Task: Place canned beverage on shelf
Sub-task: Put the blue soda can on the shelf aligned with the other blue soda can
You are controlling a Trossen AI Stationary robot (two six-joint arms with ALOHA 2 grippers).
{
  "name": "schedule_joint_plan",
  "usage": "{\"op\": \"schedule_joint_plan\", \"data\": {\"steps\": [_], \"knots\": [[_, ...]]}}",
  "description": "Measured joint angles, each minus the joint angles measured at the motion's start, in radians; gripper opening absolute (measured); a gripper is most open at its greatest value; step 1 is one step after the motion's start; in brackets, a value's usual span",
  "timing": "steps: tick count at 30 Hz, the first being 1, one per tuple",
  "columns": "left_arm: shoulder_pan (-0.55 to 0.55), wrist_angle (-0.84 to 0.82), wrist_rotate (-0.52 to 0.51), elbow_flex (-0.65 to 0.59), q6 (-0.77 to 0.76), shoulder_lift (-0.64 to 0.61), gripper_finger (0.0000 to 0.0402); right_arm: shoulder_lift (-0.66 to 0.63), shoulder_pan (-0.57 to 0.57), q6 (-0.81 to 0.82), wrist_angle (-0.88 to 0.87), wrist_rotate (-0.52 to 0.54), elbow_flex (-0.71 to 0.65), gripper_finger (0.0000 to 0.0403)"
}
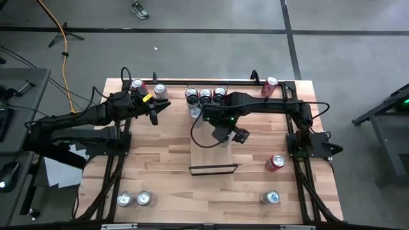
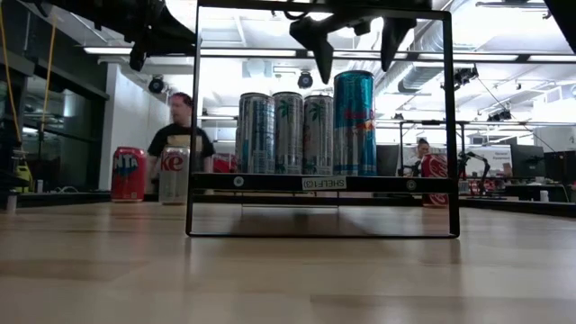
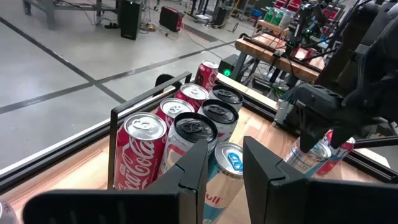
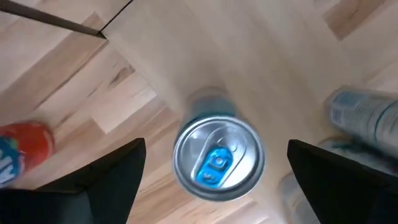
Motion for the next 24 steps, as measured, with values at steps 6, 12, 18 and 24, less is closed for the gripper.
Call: {"op": "schedule_joint_plan", "data": {"steps": [6,12,18,24], "knots": [[0.000,-0.002,0.000,0.000,0.000,0.000,0.0053,0.024,-0.002,-0.027,0.019,0.000,0.000,0.0378],[0.000,-0.012,0.002,0.000,0.001,0.000,0.0053,0.044,0.002,-0.028,0.012,0.044,0.000,0.0378],[0.000,-0.025,0.003,0.000,0.001,0.000,0.0053,0.045,0.002,-0.006,-0.015,0.078,0.000,0.0363],[0.000,-0.024,0.003,0.000,0.007,0.000,0.0053,0.045,-0.002,0.038,-0.012,0.062,0.000,0.0337]]}}
